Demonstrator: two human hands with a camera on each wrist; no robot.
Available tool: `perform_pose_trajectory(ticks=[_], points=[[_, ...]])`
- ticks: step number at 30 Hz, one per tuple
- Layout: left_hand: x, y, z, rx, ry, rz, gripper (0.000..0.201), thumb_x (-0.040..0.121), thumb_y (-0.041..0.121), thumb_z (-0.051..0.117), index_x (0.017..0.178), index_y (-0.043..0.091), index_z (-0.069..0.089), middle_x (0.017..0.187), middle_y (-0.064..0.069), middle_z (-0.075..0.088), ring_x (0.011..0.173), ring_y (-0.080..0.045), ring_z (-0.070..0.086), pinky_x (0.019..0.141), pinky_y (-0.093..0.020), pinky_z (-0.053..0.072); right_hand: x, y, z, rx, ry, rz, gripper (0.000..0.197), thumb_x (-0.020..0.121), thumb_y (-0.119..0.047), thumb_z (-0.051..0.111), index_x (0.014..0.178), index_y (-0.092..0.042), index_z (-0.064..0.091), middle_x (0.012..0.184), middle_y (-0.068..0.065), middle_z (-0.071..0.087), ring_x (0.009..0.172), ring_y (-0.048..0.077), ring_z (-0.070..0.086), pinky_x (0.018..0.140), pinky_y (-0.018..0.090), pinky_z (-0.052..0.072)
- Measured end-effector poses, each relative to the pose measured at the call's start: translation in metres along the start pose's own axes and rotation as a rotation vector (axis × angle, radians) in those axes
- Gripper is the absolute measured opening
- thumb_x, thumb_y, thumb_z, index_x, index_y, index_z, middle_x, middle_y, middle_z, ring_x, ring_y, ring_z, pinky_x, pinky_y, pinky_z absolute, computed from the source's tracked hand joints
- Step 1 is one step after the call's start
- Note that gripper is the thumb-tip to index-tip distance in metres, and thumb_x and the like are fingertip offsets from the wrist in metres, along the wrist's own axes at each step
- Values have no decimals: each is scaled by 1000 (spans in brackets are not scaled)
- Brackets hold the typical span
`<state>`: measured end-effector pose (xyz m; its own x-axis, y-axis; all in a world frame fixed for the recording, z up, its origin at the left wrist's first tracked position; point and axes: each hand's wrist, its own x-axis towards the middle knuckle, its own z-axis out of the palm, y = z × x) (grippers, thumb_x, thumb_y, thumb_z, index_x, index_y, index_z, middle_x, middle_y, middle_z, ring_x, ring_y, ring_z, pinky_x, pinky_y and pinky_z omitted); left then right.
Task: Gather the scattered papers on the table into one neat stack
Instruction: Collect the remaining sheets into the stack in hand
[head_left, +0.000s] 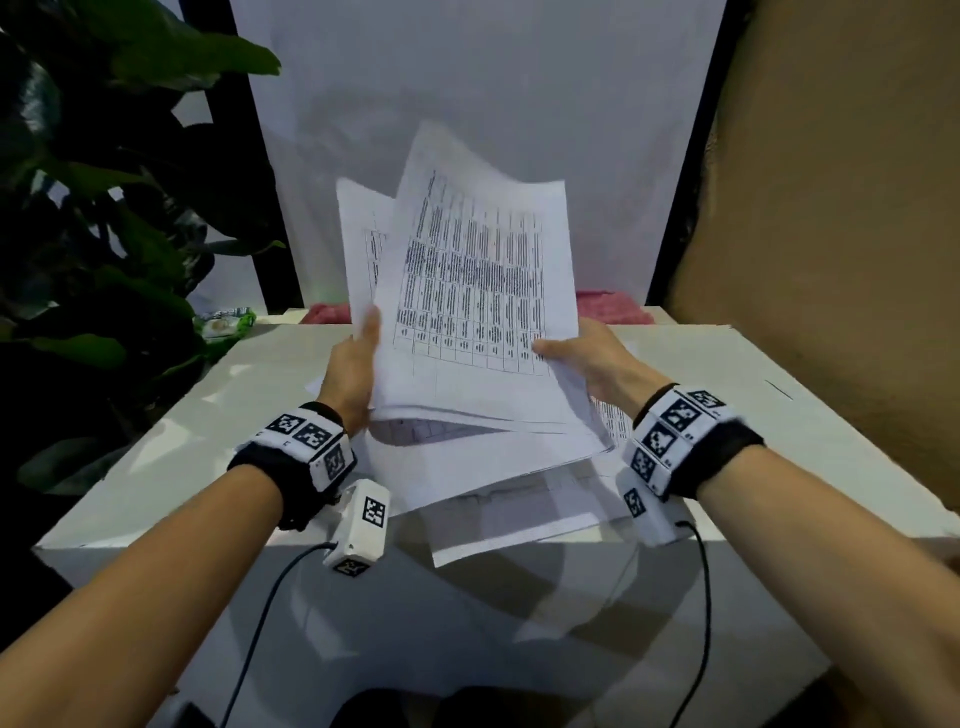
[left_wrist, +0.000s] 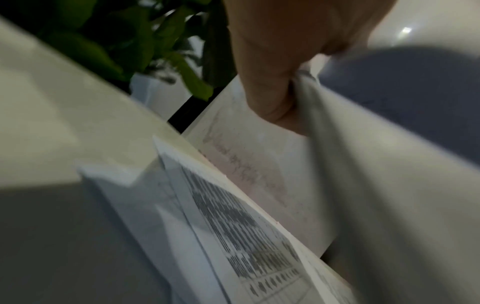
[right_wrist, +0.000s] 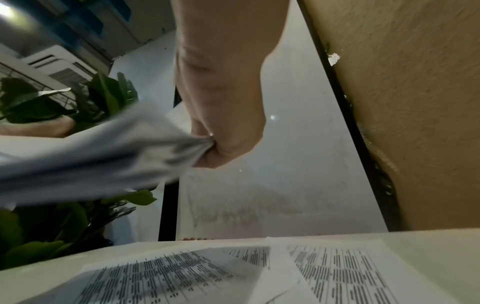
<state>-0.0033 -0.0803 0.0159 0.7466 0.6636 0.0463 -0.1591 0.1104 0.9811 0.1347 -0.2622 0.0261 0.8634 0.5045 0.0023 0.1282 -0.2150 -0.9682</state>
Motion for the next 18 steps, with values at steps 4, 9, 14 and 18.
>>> perform_pose_trajectory(ticks=[4, 9, 14, 18], points=[[1, 7, 2, 116, 36, 156, 29, 95, 8, 50, 122, -1, 55, 108, -6, 65, 99, -18, 63, 96, -30, 50, -2, -10, 1, 45, 63, -99, 33, 78, 4, 67, 109, -2, 59, 105, 15, 66, 84, 21, 62, 72, 26, 51], [4, 17, 5, 193, -1, 232, 23, 88, 12, 63, 109, 3, 59, 100, -5, 67, 83, -6, 68, 86, -30, 54, -2, -24, 5, 73, 109, -171, 26, 74, -6, 74, 76, -9, 48, 74, -5, 53, 72, 7, 53, 71, 12, 48], [3, 19, 3, 207, -38, 186, 49, 71, 34, 77, 110, 10, 59, 125, -15, 61, 118, -26, 58, 109, -47, 39, -1, -25, 4, 149, 10, -197, 32, 63, -23, 79, 85, -17, 56, 86, -1, 64, 86, 14, 63, 89, 29, 51], [0, 29, 7, 180, -39, 199, 27, 81, 20, 71, 103, 16, 55, 109, -6, 63, 100, -17, 62, 100, -35, 47, -2, -34, 9, 170, 6, -192, 26, 75, -18, 73, 84, -2, 54, 78, 2, 55, 77, 16, 55, 85, 24, 46]])
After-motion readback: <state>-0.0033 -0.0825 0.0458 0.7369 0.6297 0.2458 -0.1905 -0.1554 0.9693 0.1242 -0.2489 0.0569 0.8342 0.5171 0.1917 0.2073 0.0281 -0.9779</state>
